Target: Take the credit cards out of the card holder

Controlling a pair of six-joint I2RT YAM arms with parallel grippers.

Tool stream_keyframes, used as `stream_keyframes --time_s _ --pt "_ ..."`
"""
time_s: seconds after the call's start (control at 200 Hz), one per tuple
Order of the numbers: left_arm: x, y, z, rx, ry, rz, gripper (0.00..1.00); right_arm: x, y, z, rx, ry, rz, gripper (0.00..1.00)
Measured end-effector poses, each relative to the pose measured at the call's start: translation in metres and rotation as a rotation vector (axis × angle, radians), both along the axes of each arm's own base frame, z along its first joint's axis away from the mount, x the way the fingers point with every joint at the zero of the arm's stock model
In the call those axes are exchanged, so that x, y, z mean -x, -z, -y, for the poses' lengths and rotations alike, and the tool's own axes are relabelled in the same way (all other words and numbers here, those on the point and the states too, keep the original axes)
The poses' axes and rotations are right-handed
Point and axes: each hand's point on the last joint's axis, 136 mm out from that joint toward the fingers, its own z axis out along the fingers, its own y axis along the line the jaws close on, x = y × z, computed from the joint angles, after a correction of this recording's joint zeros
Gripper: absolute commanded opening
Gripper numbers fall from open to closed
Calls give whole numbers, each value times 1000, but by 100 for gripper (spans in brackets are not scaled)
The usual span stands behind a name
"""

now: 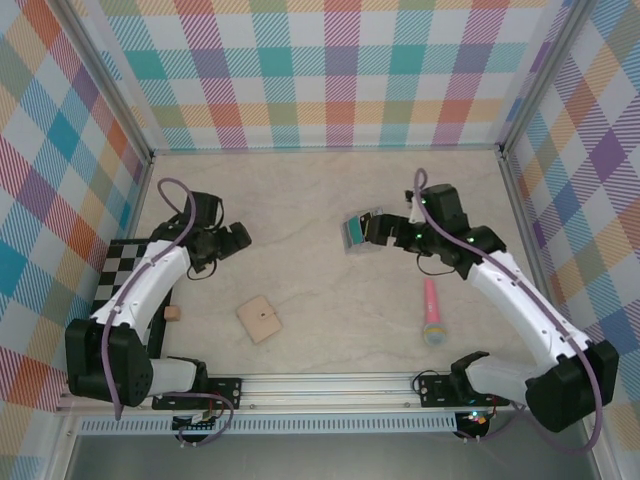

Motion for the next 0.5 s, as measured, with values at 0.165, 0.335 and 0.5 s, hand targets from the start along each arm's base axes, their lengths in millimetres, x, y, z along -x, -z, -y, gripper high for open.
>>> stream_keyframes --time_s 0.165,0.335,0.5 --pt "50 18 25 25 4 -92 96 6 29 -27 19 -76 -95 100" --pt "98 56 31 29 -49 -201 91 13 45 -44 16 -133 -159 100" --pt "129 76 27 63 -121 -237 80 20 46 -53 -6 -174 -180 100"
